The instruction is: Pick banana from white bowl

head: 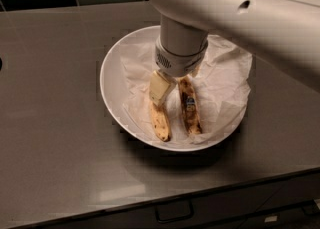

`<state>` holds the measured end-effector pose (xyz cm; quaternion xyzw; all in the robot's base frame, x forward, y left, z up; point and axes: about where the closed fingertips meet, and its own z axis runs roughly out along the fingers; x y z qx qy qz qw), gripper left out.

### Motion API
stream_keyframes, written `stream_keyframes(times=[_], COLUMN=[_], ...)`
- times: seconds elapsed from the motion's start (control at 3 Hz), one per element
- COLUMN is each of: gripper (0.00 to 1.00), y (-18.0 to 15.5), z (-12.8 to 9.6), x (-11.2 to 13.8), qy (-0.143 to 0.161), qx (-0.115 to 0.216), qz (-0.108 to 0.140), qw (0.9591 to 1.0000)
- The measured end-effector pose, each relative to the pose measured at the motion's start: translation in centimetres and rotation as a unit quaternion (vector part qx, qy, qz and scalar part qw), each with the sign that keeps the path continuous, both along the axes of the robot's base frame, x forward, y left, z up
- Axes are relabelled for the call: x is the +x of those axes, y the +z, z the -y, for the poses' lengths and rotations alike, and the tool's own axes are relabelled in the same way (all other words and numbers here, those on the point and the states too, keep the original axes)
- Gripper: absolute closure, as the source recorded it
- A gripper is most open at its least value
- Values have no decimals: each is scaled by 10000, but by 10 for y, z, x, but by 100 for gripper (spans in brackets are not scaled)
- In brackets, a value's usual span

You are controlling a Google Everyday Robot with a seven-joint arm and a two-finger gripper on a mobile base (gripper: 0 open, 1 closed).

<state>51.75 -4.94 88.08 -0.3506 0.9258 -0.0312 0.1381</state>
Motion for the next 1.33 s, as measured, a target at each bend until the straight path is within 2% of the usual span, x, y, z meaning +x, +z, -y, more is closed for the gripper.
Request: stream_keyframes(times=[0.33, 0.67, 1.0, 1.33], gripper=[35, 34, 34, 33], y=[-8, -6, 1, 13], z=[1, 3, 22, 29], x=[0, -1, -12, -20], qy=[-247, -322, -756, -1070], qx=[-147, -161, -177, -194], qz=[-121, -118, 32, 242], qw=[9995, 9993, 9970, 9938])
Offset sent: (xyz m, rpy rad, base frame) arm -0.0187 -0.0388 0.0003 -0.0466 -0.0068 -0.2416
